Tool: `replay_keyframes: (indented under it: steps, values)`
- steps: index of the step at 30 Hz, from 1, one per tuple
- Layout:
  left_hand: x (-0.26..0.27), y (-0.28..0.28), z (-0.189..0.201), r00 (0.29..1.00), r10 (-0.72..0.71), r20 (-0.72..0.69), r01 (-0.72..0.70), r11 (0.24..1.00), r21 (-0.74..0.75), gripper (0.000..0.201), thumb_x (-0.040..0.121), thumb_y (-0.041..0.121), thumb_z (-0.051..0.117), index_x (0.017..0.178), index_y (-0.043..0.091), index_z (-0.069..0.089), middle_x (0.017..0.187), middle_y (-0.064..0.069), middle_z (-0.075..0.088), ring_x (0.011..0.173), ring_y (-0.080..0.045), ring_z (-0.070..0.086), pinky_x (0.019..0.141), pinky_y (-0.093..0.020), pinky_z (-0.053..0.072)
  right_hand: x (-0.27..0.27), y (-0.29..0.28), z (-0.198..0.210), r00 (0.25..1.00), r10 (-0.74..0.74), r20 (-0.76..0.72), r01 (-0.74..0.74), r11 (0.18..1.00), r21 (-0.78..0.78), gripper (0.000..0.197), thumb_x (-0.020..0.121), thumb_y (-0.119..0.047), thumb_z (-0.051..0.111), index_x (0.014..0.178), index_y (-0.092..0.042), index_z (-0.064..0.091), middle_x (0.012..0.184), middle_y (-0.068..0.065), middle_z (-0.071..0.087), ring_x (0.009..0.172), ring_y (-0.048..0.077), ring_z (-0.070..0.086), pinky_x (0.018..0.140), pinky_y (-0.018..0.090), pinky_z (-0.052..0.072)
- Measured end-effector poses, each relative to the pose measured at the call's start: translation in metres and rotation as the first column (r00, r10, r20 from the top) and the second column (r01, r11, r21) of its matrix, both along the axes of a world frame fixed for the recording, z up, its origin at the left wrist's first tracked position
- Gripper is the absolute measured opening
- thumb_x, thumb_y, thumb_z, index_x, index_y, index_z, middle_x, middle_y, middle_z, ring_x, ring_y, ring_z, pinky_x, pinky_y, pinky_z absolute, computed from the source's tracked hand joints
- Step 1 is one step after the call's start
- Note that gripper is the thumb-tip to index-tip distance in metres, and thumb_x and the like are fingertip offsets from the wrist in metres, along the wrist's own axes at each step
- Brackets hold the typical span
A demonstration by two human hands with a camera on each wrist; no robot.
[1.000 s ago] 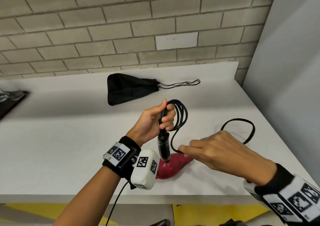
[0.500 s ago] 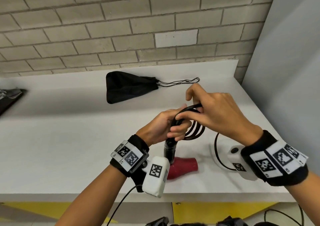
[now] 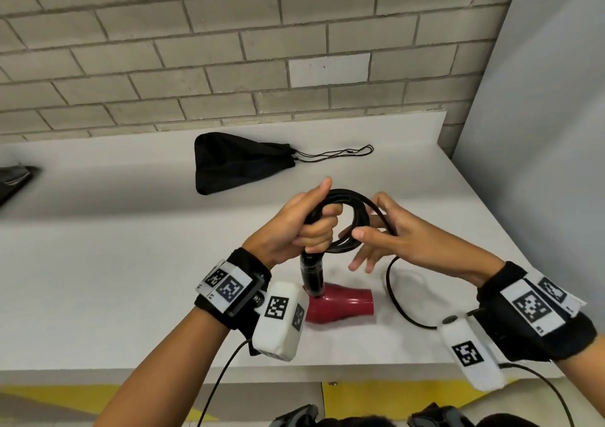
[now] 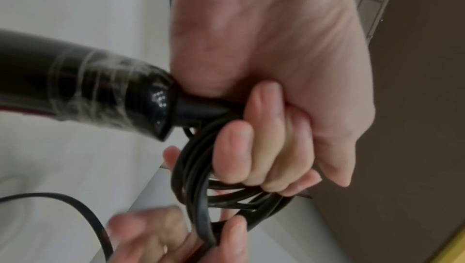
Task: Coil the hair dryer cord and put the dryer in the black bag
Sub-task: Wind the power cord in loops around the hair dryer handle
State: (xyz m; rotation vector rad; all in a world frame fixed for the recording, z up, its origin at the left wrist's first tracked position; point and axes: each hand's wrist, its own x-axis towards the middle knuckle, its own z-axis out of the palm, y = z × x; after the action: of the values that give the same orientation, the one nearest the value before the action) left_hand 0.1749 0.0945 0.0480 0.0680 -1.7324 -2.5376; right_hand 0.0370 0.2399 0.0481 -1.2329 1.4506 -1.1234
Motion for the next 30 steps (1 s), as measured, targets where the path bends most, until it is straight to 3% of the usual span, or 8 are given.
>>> replay_keyframes:
  steps: [7, 12, 14, 18, 21, 24, 28, 30]
  values:
    - [-0.006, -0.009, -0.001, 0.984, -0.174, -0.022, 0.175, 0.965, 0.196, 0.032, 0.088, 0.039, 0.046, 0.071, 0.012, 0.052, 0.038, 0.011, 0.037, 0.03, -0.01, 0.018, 0.039, -0.023, 0.025, -0.004, 0.001, -0.002, 0.999, -0.037, 0.025, 0.039, 0.993, -0.107, 0.026, 0.092, -0.007, 0.055, 0.115, 0.003, 0.06, 0.109, 0.023, 0.068, 0.101, 0.024, 0.069, 0.085, 0.028, 0.055]
    - [-0.011, -0.01, 0.001, 0.99, -0.137, -0.026, 0.139, 0.976, 0.17, 0.032, 0.09, 0.039, 0.045, 0.072, 0.014, 0.052, 0.039, 0.014, 0.037, 0.031, -0.007, 0.018, 0.038, -0.021, 0.023, -0.002, -0.003, 0.005, 0.993, -0.108, -0.048, 0.103, 0.99, -0.097, 0.029, 0.09, -0.018, 0.055, 0.111, 0.002, 0.058, 0.095, 0.014, 0.071, 0.078, 0.027, 0.074, 0.069, 0.028, 0.059]
    - [-0.009, -0.015, 0.005, 0.993, -0.11, -0.03, 0.114, 0.976, 0.185, 0.03, 0.09, 0.038, 0.047, 0.071, 0.015, 0.052, 0.039, 0.013, 0.031, 0.03, -0.006, 0.017, 0.037, -0.02, 0.022, -0.009, -0.001, 0.01, 0.952, -0.114, -0.284, 0.1, 0.993, -0.065, 0.031, 0.087, -0.034, 0.058, 0.107, -0.01, 0.059, 0.074, 0.006, 0.072, 0.052, 0.019, 0.068, 0.053, 0.026, 0.055]
    - [0.007, -0.037, 0.019, 0.999, -0.019, -0.032, 0.023, 0.989, 0.147, 0.03, 0.086, 0.04, 0.054, 0.068, 0.017, 0.053, 0.043, 0.011, 0.019, 0.029, -0.005, 0.015, 0.033, -0.018, 0.02, -0.06, 0.017, 0.005, 0.579, -0.189, -0.793, 0.103, 0.982, -0.159, 0.027, 0.092, -0.041, 0.053, 0.092, -0.018, 0.067, 0.052, -0.014, 0.056, 0.05, 0.001, 0.053, 0.055, 0.011, 0.038]
    - [0.022, -0.055, 0.034, 0.996, 0.083, -0.037, -0.082, 0.997, 0.006, 0.03, 0.086, 0.041, 0.054, 0.067, 0.018, 0.053, 0.044, 0.01, 0.017, 0.031, -0.005, 0.012, 0.033, -0.019, 0.017, -0.102, 0.038, -0.004, 0.337, -0.278, -0.9, 0.267, 0.945, -0.192, 0.013, 0.088, -0.011, 0.057, 0.095, -0.018, 0.067, 0.061, 0.002, 0.063, 0.051, 0.013, 0.055, 0.051, 0.024, 0.035]
    - [0.042, -0.077, 0.05, 0.975, 0.209, -0.074, -0.206, 0.977, 0.053, 0.033, 0.09, 0.039, 0.044, 0.065, 0.02, 0.054, 0.043, 0.011, 0.017, 0.031, -0.007, 0.011, 0.034, -0.019, 0.015, -0.139, 0.067, -0.009, 0.18, -0.422, -0.888, 0.469, 0.83, -0.3, 0.013, 0.087, -0.009, 0.055, 0.097, -0.008, 0.063, 0.077, 0.02, 0.07, 0.069, 0.043, 0.065, 0.057, 0.033, 0.035]
    - [0.051, -0.084, 0.061, 0.95, 0.297, -0.099, -0.296, 0.955, 0.024, 0.038, 0.093, 0.038, 0.035, 0.065, 0.019, 0.051, 0.043, 0.01, 0.015, 0.031, -0.008, 0.01, 0.035, -0.02, 0.013, -0.156, 0.093, -0.031, 0.238, -0.439, -0.866, 0.535, 0.804, -0.26, 0.012, 0.091, -0.026, 0.055, 0.098, -0.016, 0.054, 0.086, 0.017, 0.065, 0.076, 0.04, 0.063, 0.067, 0.045, 0.05]
    - [0.047, -0.077, 0.059, 0.947, 0.313, -0.079, -0.314, 0.95, -0.002, 0.039, 0.093, 0.038, 0.034, 0.063, 0.019, 0.05, 0.043, 0.01, 0.014, 0.031, -0.008, 0.008, 0.034, -0.019, 0.013, -0.162, 0.101, -0.05, 0.366, -0.209, -0.907, 0.528, 0.849, 0.017, 0.068, 0.072, -0.064, 0.054, 0.118, -0.014, 0.055, 0.113, 0.015, 0.06, 0.107, 0.038, 0.055, 0.089, 0.046, 0.044]
